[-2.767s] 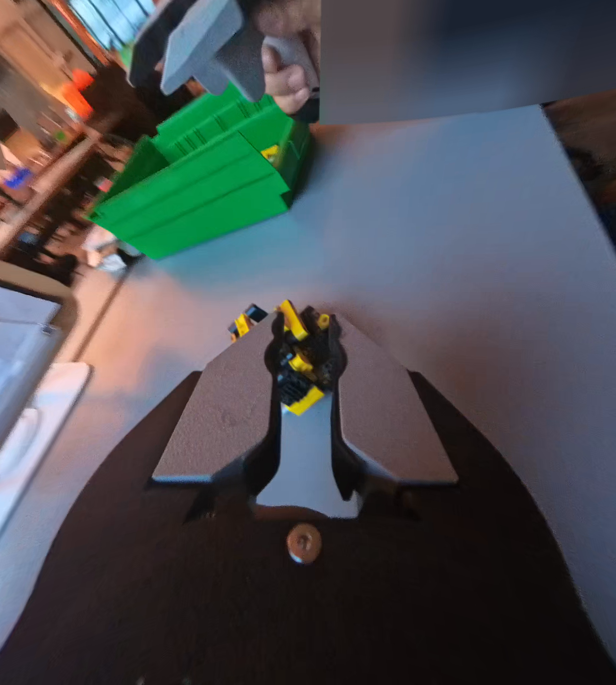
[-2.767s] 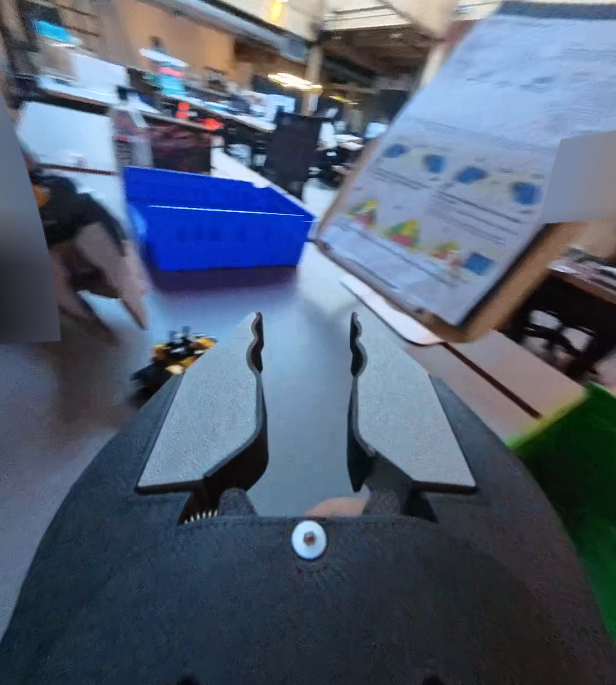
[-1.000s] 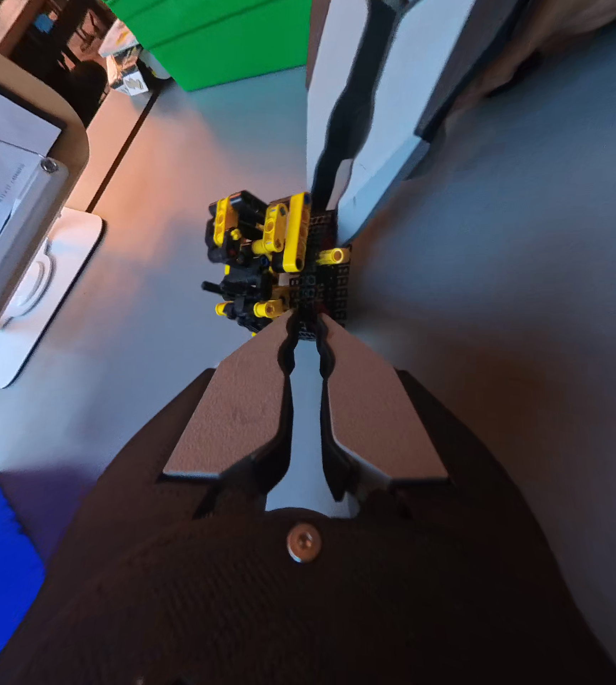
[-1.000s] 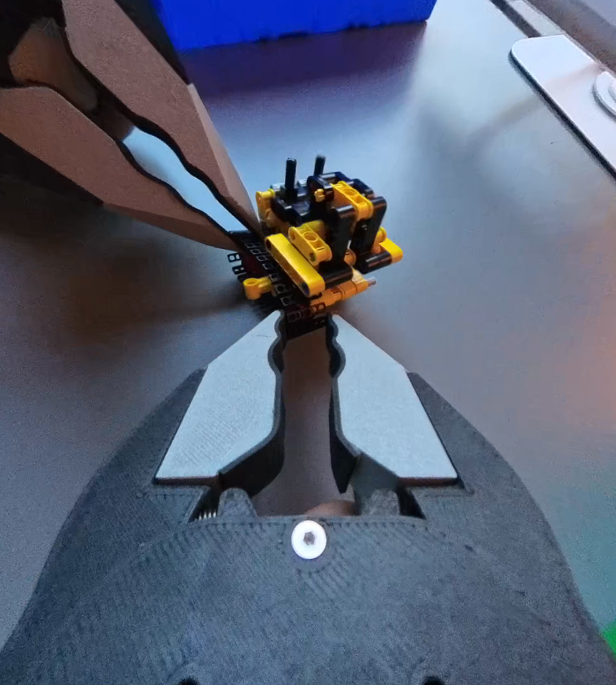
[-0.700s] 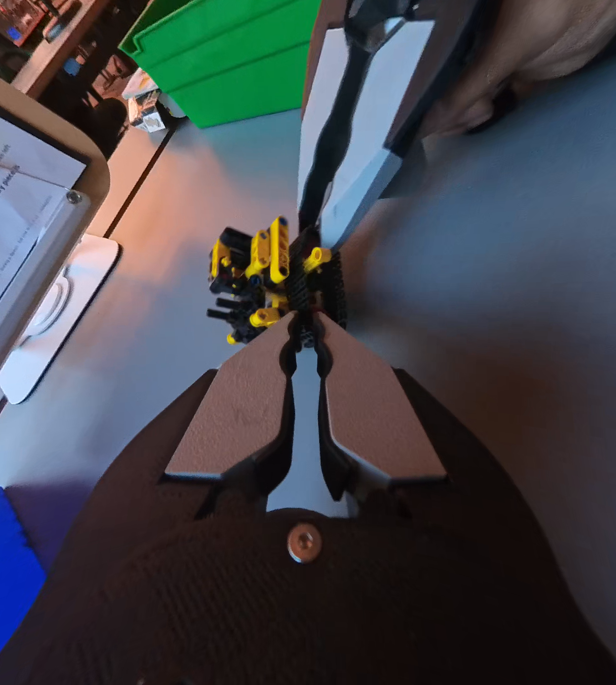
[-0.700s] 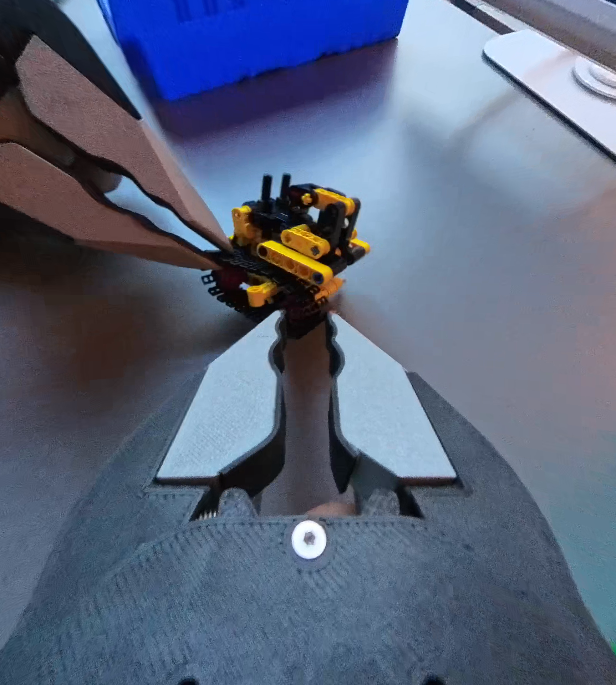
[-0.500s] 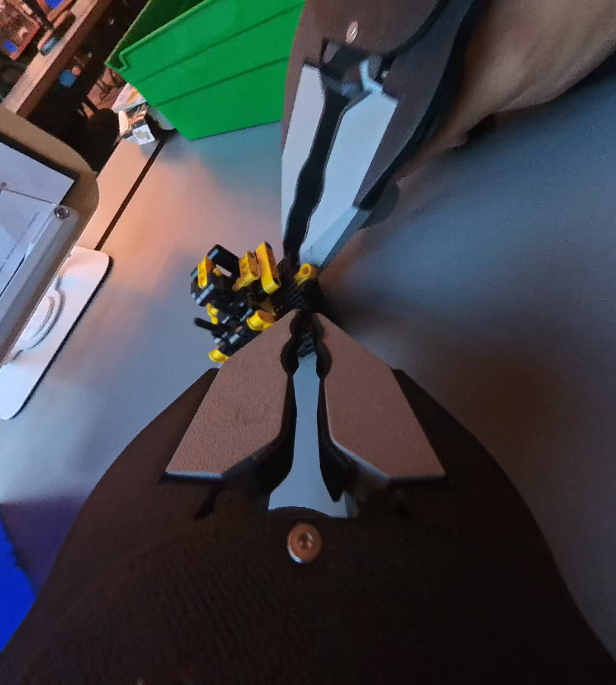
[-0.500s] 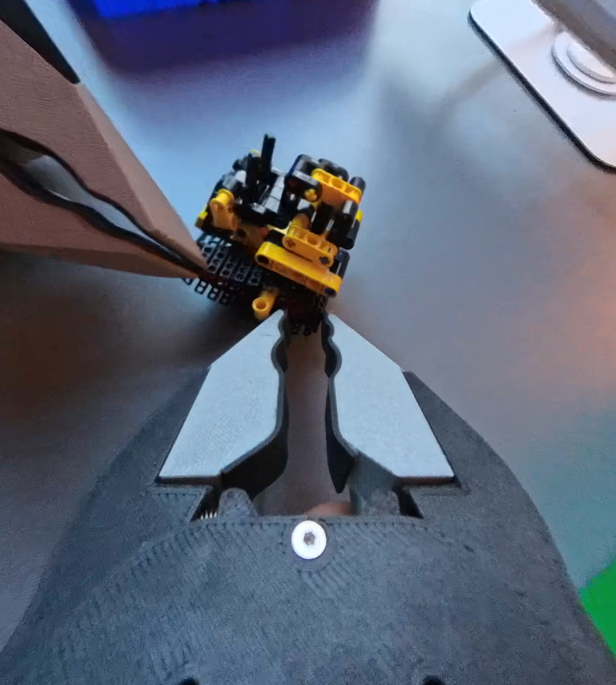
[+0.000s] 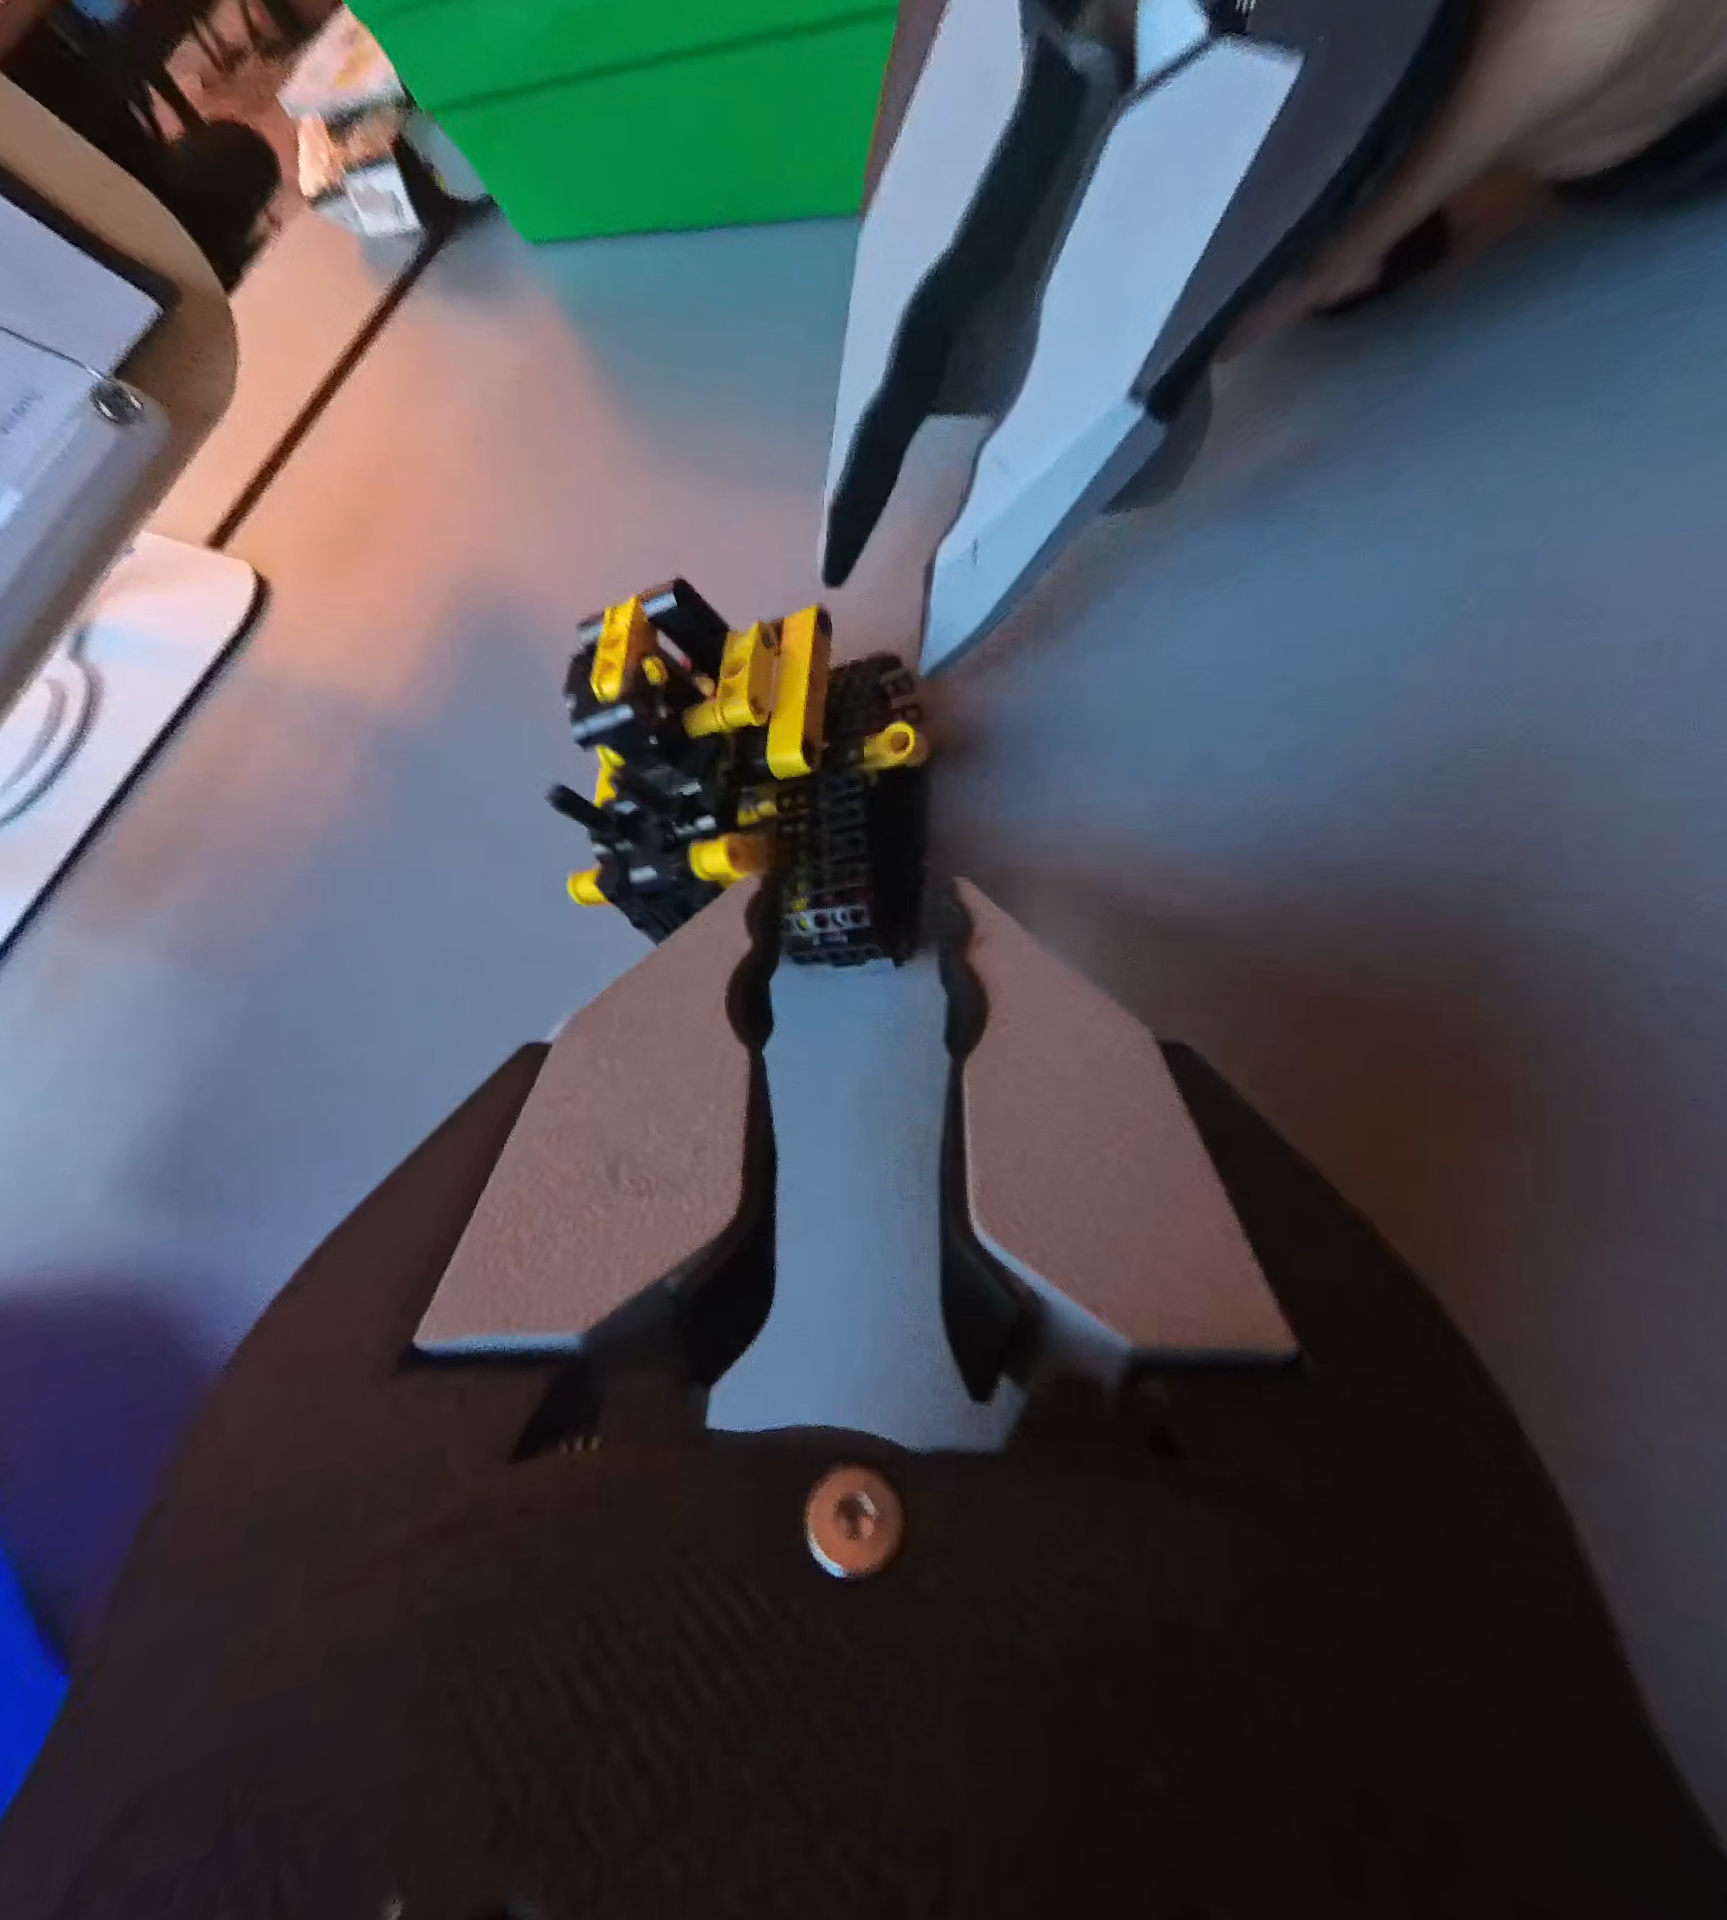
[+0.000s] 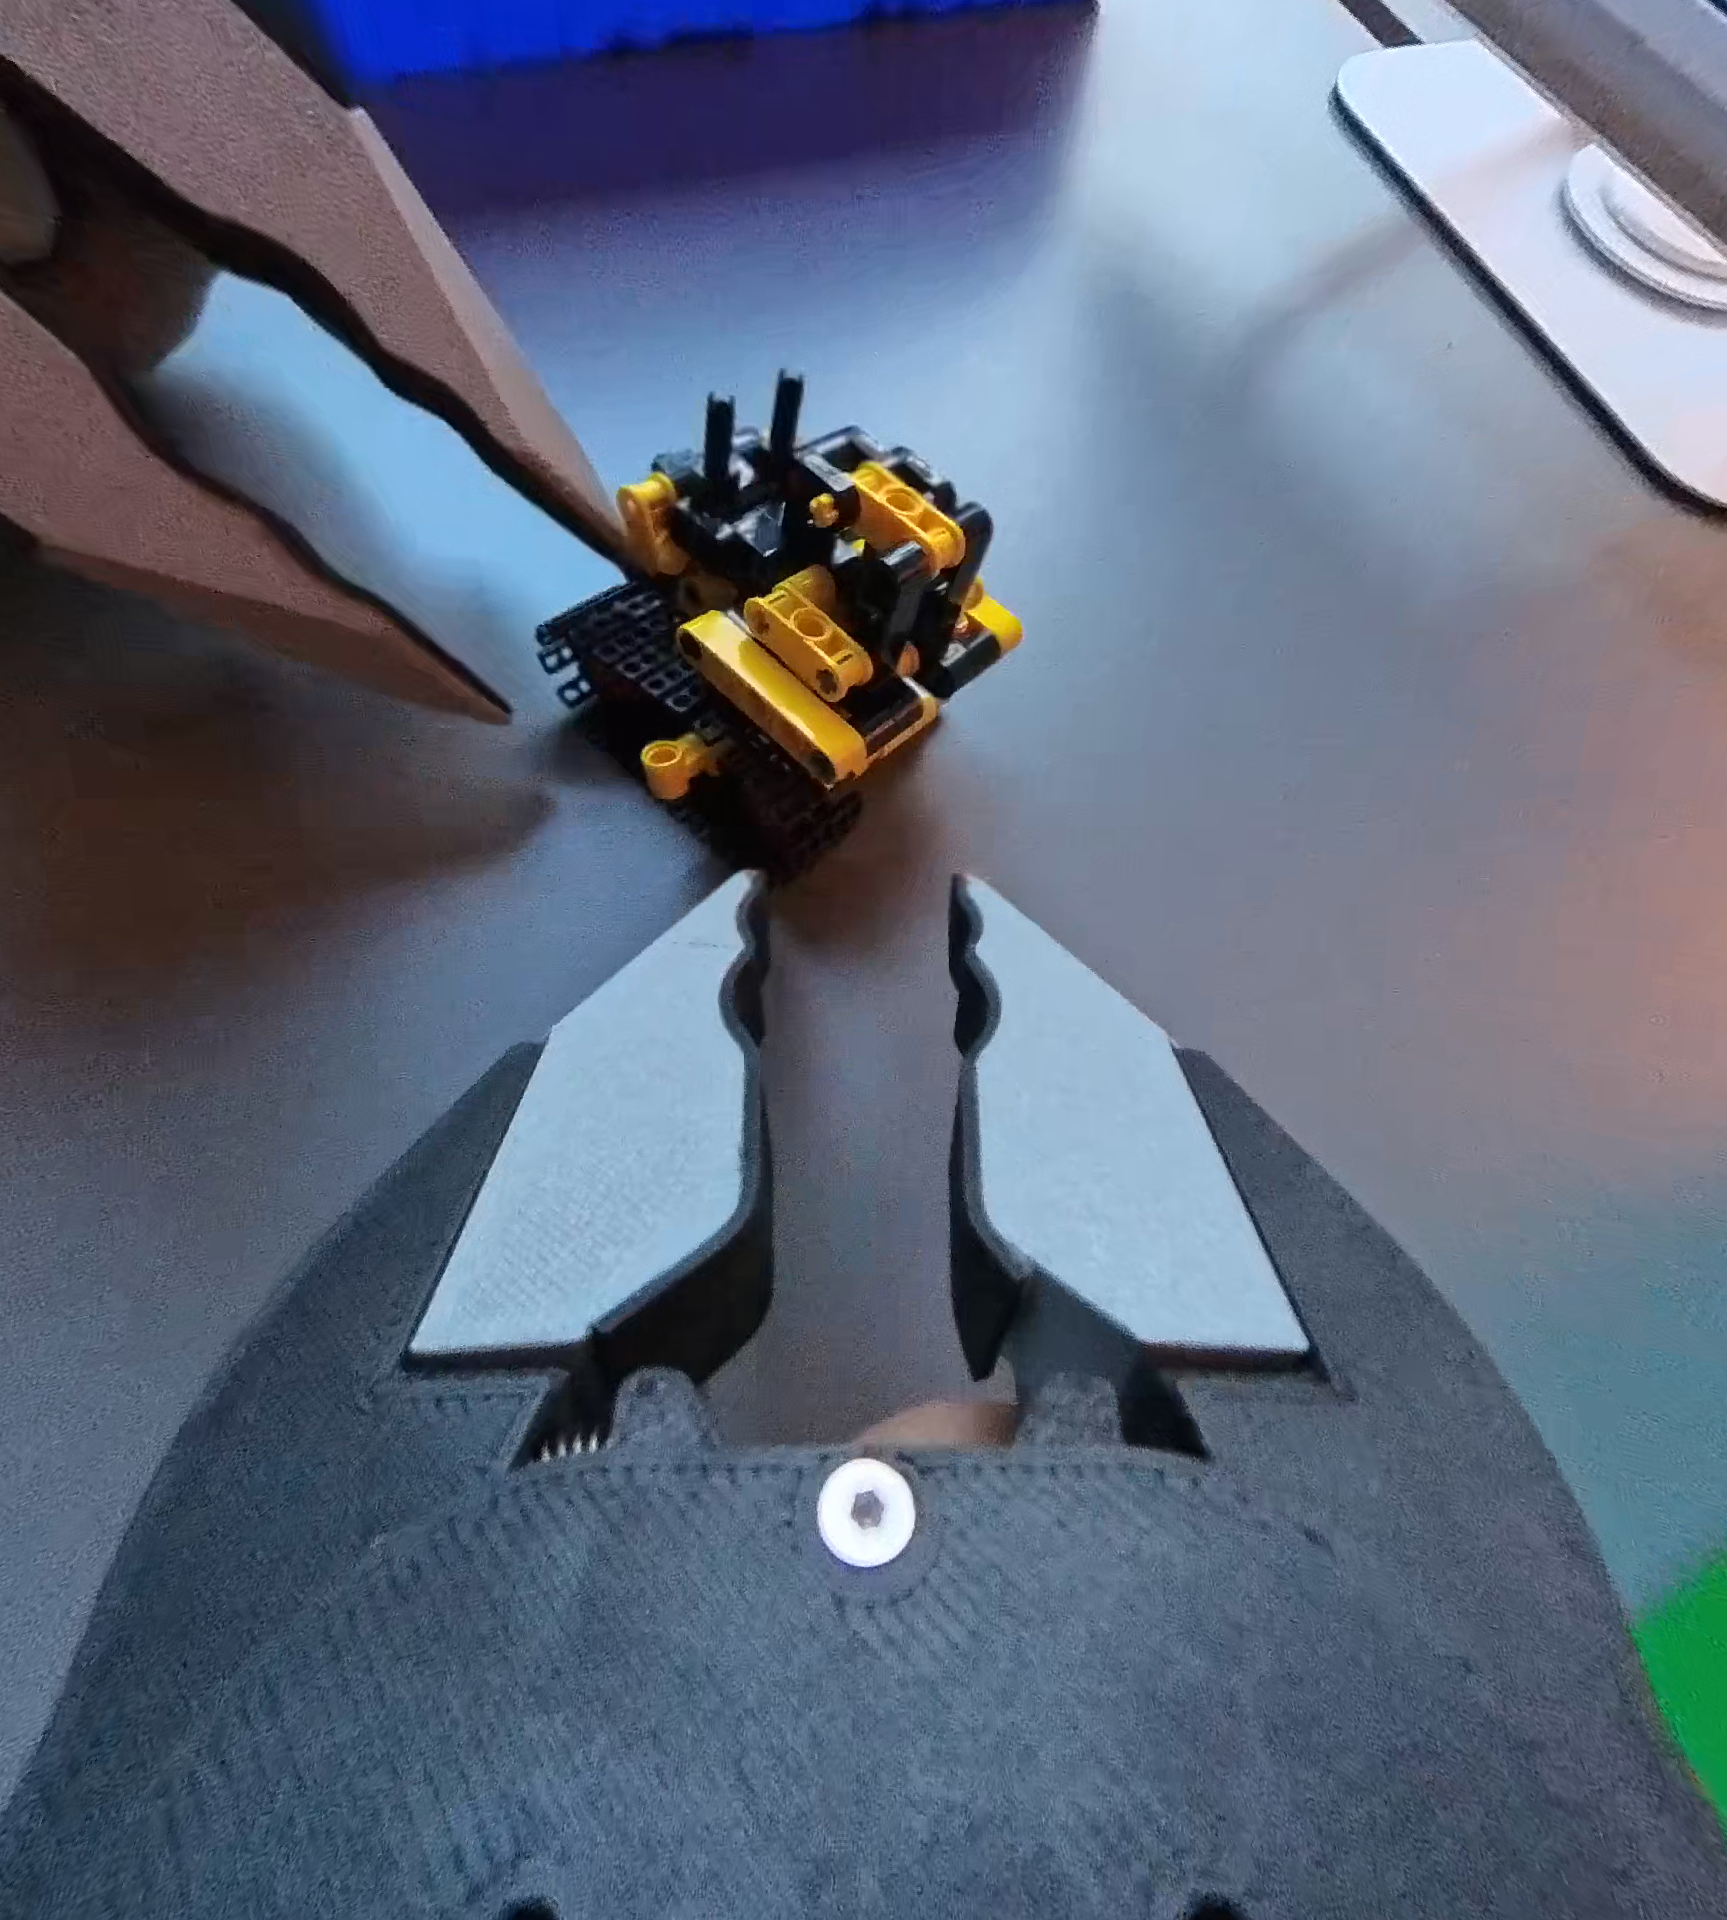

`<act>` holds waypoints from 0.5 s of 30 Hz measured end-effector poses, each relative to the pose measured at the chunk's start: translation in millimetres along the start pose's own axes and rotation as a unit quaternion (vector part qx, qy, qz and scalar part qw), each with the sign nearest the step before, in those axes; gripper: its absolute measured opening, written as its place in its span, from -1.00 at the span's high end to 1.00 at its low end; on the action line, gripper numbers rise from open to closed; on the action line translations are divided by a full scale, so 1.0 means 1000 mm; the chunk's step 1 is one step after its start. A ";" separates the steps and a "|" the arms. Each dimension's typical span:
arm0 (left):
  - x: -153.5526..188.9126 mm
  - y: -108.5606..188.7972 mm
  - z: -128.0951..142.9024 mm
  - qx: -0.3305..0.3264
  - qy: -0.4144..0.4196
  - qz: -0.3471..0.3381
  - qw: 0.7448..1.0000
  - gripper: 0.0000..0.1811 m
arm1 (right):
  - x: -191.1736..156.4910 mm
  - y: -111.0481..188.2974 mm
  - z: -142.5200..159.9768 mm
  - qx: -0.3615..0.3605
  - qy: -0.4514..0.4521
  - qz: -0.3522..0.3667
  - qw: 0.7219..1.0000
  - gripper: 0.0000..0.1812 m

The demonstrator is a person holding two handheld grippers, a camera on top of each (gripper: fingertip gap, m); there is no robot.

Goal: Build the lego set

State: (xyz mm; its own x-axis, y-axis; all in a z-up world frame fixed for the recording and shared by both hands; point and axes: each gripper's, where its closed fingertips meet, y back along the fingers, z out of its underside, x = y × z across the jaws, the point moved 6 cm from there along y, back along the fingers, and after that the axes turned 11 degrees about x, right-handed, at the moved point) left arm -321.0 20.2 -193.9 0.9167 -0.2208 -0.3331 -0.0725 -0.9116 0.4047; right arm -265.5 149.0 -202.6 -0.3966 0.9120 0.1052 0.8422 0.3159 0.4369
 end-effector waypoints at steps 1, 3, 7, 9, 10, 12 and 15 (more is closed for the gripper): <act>0.000 -0.003 0.004 -0.016 -0.010 -0.008 1.000 0.64 | -0.001 -0.002 0.001 -0.005 0.006 0.002 1.000 0.65; 0.001 -0.007 0.008 -0.032 -0.041 -0.025 0.998 0.69 | -0.003 -0.006 -0.001 -0.010 0.022 0.010 1.000 0.67; 0.002 -0.010 0.003 -0.015 -0.077 -0.054 0.995 0.93 | -0.010 -0.014 -0.004 -0.012 0.056 0.019 0.998 0.71; 0.000 -0.009 0.000 -0.008 -0.081 -0.059 0.995 0.97 | -0.014 -0.017 -0.003 -0.023 0.073 0.018 0.997 0.83; -0.002 -0.008 0.001 -0.012 -0.083 -0.062 0.995 0.97 | -0.015 -0.017 -0.003 -0.024 0.082 0.021 0.996 0.85; -0.008 -0.006 0.001 -0.016 -0.085 -0.072 0.994 0.99 | -0.018 -0.016 -0.004 -0.015 0.093 0.025 0.995 0.87; -0.013 -0.001 -0.006 0.005 -0.099 -0.092 0.991 1.00 | -0.018 -0.012 -0.011 0.014 0.084 0.036 0.996 0.89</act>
State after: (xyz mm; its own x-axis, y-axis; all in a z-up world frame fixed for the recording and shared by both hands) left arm -330.1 26.0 -185.0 0.8202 -0.1128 -0.5609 0.0840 -0.9460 0.3132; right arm -272.9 125.8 -200.1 -0.3876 0.8768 0.2846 0.8798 0.2596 0.3982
